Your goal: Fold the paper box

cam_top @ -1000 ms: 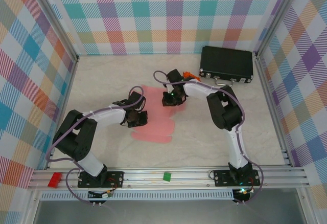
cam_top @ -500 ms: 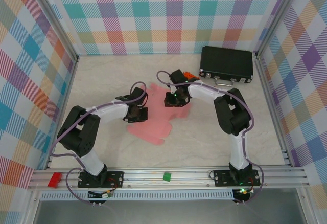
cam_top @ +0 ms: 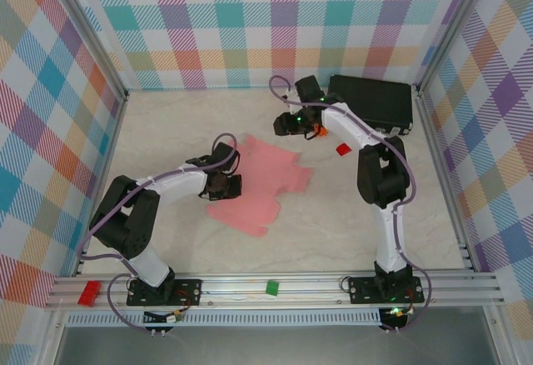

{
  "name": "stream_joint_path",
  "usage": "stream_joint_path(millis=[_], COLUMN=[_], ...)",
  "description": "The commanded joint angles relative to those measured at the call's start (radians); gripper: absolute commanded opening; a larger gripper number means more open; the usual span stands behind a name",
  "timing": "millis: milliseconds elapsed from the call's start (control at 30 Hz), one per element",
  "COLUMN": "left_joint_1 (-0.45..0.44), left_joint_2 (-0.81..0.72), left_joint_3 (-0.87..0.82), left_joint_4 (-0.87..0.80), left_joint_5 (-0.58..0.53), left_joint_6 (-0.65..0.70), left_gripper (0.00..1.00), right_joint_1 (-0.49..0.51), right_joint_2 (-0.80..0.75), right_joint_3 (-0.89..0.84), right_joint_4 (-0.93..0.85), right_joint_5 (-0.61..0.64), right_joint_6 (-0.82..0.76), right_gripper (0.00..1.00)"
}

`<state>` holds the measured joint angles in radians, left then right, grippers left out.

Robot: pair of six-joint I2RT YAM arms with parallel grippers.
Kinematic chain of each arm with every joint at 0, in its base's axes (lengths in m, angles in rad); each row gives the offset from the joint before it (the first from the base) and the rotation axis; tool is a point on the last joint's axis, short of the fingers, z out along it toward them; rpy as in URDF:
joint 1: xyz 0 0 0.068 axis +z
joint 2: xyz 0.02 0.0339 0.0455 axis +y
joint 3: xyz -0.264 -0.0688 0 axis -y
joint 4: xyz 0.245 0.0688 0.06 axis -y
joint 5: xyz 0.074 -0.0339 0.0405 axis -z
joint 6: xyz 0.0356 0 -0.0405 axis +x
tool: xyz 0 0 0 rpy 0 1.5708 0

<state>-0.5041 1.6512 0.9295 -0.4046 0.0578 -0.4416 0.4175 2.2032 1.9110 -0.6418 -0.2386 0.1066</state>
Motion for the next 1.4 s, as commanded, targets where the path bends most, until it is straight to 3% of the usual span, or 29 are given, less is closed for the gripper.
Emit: stream_joint_path(millis=[0,300,967,1367], left_joint_1=[-0.011,-0.011,-0.011,-0.011], left_joint_2=[-0.016,0.016,0.025,0.027], left_joint_3=[-0.036,-0.062,-0.075,-0.079], left_joint_4=[0.022,0.014,0.027,0.033], left_joint_5=[0.019,-0.004,0.004,0.002], left_joint_6=[-0.021,-0.038,-0.048,-0.051], left_gripper=[0.0,0.0,0.0,0.0], right_joint_1=[-0.017,-0.026,-0.019,-0.011], right_joint_2=[0.066,0.162,0.288,0.308], right_joint_3=[0.046,0.125,0.253,0.297], right_joint_4=[-0.074,-0.138,-0.307,-0.362], right_joint_5=[-0.07,-0.16,-0.241,-0.279], right_joint_6=[-0.16,-0.337,-0.406,-0.454], right_gripper=[0.55,0.58,0.55,0.48])
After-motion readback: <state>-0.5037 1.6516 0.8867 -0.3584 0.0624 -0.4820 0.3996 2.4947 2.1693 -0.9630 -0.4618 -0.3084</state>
